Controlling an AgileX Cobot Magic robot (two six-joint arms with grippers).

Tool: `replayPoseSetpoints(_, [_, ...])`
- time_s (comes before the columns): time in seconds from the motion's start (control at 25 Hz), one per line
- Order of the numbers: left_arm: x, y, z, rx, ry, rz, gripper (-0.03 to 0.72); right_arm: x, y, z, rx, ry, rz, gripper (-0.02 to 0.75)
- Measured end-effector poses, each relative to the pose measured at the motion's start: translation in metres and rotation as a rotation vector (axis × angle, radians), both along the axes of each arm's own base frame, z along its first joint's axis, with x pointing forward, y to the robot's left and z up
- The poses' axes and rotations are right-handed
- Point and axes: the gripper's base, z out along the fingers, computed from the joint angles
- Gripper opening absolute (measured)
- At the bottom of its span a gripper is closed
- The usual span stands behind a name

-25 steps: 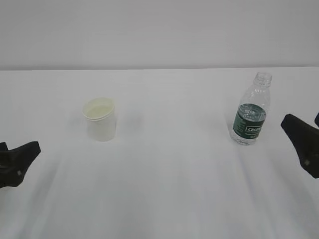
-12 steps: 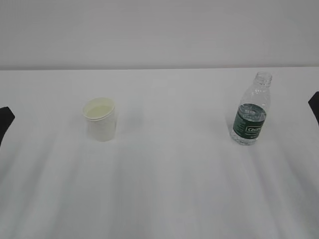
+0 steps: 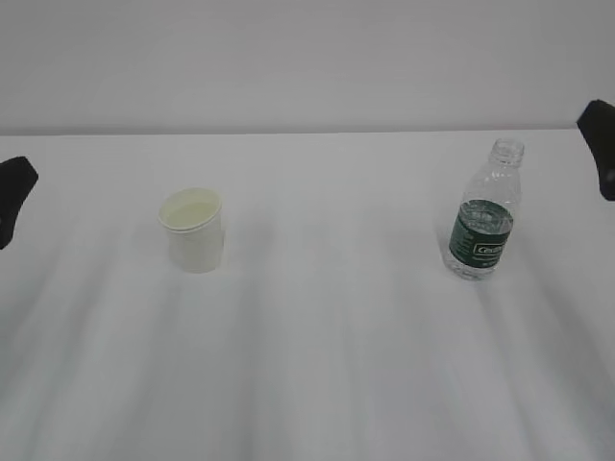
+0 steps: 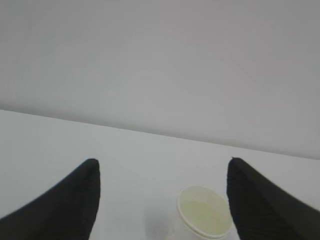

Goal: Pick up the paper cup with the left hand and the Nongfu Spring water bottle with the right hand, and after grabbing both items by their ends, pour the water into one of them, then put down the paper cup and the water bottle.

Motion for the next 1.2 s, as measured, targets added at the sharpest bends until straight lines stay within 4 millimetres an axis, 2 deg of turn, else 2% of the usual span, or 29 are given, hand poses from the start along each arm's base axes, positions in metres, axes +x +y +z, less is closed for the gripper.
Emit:
replayPoseSetpoints(0.16, [0.012, -0.004, 0.015, 0.017, 0.039, -0.011, 0.566, 0.011, 0.003, 0.011, -0.041, 0.014, 0.020, 0.574])
replayPoseSetpoints(0.28, [0.012, -0.003, 0.028, 0.019, 0.051, -0.005, 0.563, 0.010, 0.002, 0.015, -0.060, 0.038, 0.018, 0.574])
replayPoseSetpoints(0.48, [0.000, 0.001, 0.051, 0.058, -0.032, 0.007, 0.517, -0.004, 0.000, 0.026, -0.092, 0.055, 0.001, 0.574])
replayPoseSetpoints(0.64, [-0.012, 0.003, 0.062, 0.073, -0.043, 0.008, 0.508, -0.018, -0.002, 0.037, -0.112, 0.058, -0.016, 0.574])
replayPoseSetpoints(1.2, [-0.058, 0.013, 0.076, 0.105, 0.086, -0.003, 0.506, -0.065, -0.011, 0.056, -0.193, 0.111, -0.076, 0.574])
